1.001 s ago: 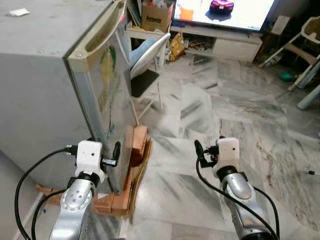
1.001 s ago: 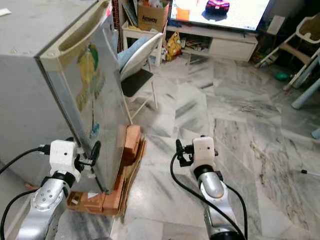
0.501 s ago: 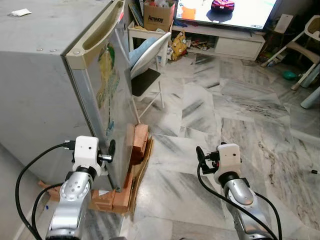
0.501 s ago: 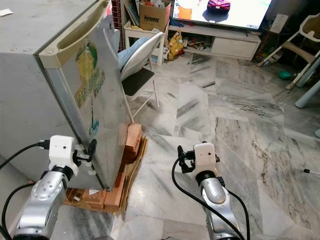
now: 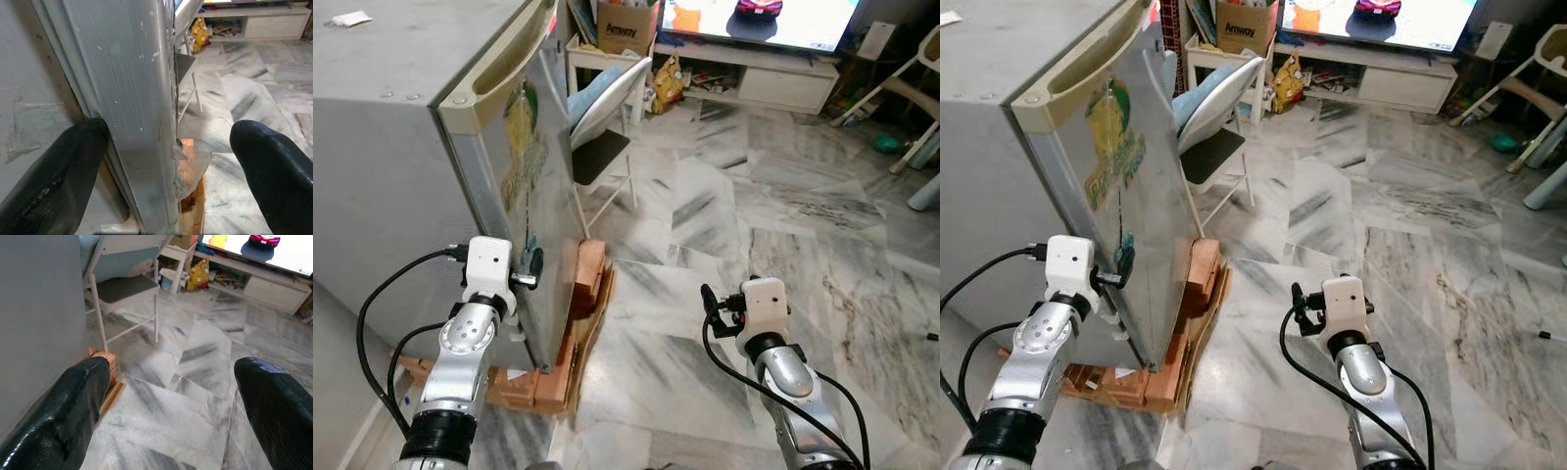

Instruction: Restocking fridge

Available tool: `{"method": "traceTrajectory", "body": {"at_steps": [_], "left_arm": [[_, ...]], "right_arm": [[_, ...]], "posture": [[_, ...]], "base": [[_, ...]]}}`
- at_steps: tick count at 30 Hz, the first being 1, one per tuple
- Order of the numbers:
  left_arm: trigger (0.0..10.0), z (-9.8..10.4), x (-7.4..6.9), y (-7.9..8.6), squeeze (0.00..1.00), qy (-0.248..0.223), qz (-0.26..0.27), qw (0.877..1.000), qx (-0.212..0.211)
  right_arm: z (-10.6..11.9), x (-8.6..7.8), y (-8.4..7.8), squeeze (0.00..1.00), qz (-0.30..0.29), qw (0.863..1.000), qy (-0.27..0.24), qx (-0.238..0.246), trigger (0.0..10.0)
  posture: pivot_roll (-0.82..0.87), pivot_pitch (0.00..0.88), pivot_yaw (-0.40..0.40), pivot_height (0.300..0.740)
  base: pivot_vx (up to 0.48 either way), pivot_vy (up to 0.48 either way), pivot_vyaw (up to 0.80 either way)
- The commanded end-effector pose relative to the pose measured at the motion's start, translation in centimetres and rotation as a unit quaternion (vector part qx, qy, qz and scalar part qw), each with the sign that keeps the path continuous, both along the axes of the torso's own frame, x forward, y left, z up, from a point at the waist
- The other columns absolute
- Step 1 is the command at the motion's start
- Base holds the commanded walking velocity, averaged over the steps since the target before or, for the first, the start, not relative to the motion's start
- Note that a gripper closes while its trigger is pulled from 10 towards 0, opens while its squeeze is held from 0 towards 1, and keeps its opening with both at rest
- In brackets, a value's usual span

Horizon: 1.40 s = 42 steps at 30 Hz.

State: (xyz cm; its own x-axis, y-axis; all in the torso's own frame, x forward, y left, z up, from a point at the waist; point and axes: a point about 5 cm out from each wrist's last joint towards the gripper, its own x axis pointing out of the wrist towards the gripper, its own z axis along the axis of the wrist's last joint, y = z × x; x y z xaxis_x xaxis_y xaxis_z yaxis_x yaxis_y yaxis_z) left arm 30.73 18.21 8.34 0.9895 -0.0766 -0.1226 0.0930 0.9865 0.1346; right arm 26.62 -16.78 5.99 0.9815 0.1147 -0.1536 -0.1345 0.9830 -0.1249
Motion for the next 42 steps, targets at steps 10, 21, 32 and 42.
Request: {"method": "traceTrajectory", "body": {"at_steps": [10,21,32,42], "left_arm": [[10.0,5.1,2.9,-7.6,0.00,-0.075,-0.172,0.982,0.017],[10.0,7.7,-0.8,-19.1,0.00,-0.061,-0.398,0.910,-0.096],[10.0,6.0,0.4,-13.3,0.00,-0.055,-0.288,0.953,-0.070],[10.0,3.0,-1.8,-7.3,0.00,-0.018,-0.176,0.982,-0.059]], "right_arm": [[-4.4,-2.6,-2.6,0.00,-0.013,0.989,0.144,-0.043,10.0],[-4.7,-3.9,-5.0,0.00,0.010,0.985,0.161,-0.060,10.0],[-4.1,-2.9,-3.4,0.00,0.018,0.990,0.128,-0.052,10.0],[-1.8,-1.1,-2.8,0.00,0.009,0.997,0.070,-0.030,10.0]], "posture": [[0.08,0.019,-0.057,0.740],[0.08,0.013,-0.053,0.740],[0.09,0.013,-0.053,0.740],[0.11,0.028,-0.056,0.740]], "base": [[0.000,0.000,0.00],[0.000,0.000,0.00],[0.000,0.000,0.00],[0.000,-0.207,0.00]]}}
